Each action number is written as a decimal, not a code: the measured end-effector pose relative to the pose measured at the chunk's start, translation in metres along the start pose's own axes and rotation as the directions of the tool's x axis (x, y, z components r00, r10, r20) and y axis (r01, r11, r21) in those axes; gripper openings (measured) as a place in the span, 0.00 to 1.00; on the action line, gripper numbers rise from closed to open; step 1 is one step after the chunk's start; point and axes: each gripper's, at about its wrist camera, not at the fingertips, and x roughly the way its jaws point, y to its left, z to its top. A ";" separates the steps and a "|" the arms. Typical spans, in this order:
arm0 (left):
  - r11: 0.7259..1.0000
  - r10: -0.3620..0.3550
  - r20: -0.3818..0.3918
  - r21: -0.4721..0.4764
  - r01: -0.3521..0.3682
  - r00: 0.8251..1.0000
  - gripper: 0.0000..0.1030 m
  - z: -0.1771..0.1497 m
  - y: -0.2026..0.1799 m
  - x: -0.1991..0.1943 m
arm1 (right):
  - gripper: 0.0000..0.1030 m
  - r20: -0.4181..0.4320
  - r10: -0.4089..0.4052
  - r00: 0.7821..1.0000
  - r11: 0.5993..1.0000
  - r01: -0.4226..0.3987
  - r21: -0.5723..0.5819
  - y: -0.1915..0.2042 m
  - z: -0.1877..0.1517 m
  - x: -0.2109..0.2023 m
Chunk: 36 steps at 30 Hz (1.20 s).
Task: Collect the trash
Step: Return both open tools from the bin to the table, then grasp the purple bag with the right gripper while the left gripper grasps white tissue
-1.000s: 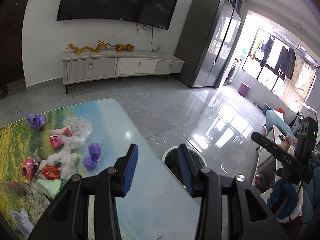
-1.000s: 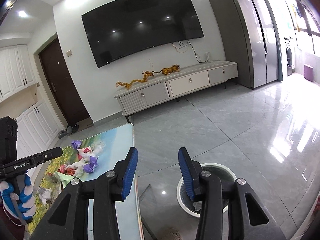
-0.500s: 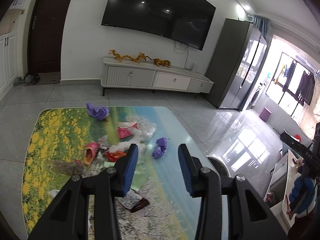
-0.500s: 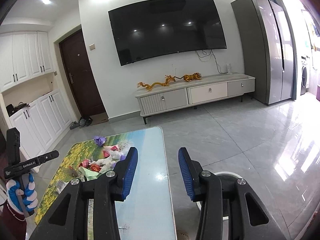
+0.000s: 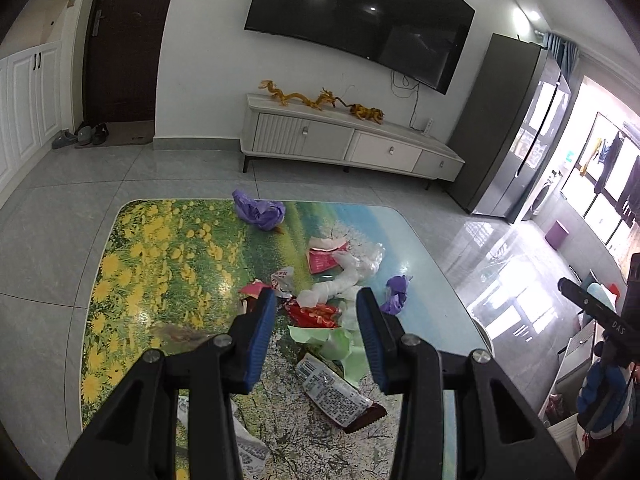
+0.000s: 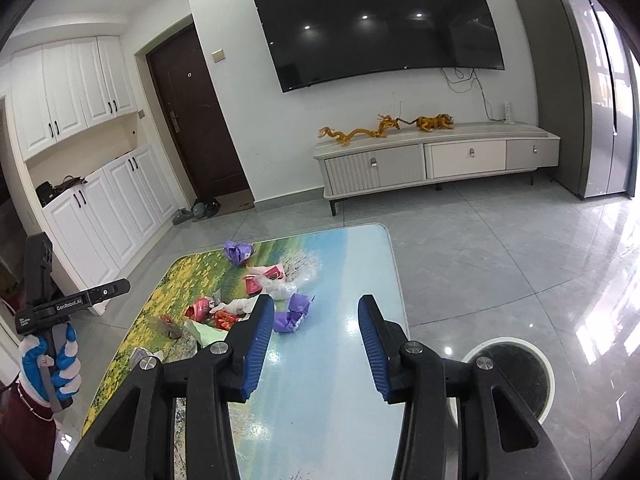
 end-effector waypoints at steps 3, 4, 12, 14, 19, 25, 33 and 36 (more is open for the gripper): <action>1.000 -0.021 -0.053 0.011 0.022 0.998 0.39 0.006 0.001 0.025 | 0.40 -0.042 0.032 0.999 0.999 -0.032 0.006 0.000 0.000 0.029; 0.999 -0.028 -0.070 0.015 0.029 0.997 0.39 0.007 0.001 0.033 | 0.40 -0.056 0.040 0.998 0.999 -0.040 0.009 0.000 0.000 0.040; 0.990 -0.048 -0.232 0.115 0.077 0.971 0.38 0.018 -0.008 0.110 | 0.40 -0.185 0.116 0.976 0.993 -0.108 0.051 -0.004 -0.005 0.131; 0.987 -0.043 -0.281 0.138 0.085 0.959 0.38 0.021 -0.009 0.131 | 0.40 -0.217 0.135 0.967 0.990 -0.124 0.061 -0.005 -0.009 0.152; 0.975 -0.053 -0.380 0.180 0.130 0.924 0.38 0.021 -0.012 0.171 | 0.40 -0.275 0.163 0.948 0.986 -0.145 0.083 -0.004 -0.016 0.196; 0.963 -0.028 -0.458 0.225 0.146 0.889 0.38 0.009 -0.015 0.201 | 0.40 -0.310 0.178 0.934 0.984 -0.160 0.083 -0.004 -0.019 0.223; 0.961 -0.016 -0.473 0.236 0.145 0.881 0.34 -0.001 -0.018 0.211 | 0.30 -0.337 0.188 0.923 0.982 -0.166 0.091 -0.010 -0.023 0.240; 0.959 -0.019 -0.469 0.242 0.149 0.883 0.25 -0.004 -0.024 0.210 | 0.29 -0.328 0.193 0.925 0.981 -0.168 0.101 -0.012 -0.025 0.236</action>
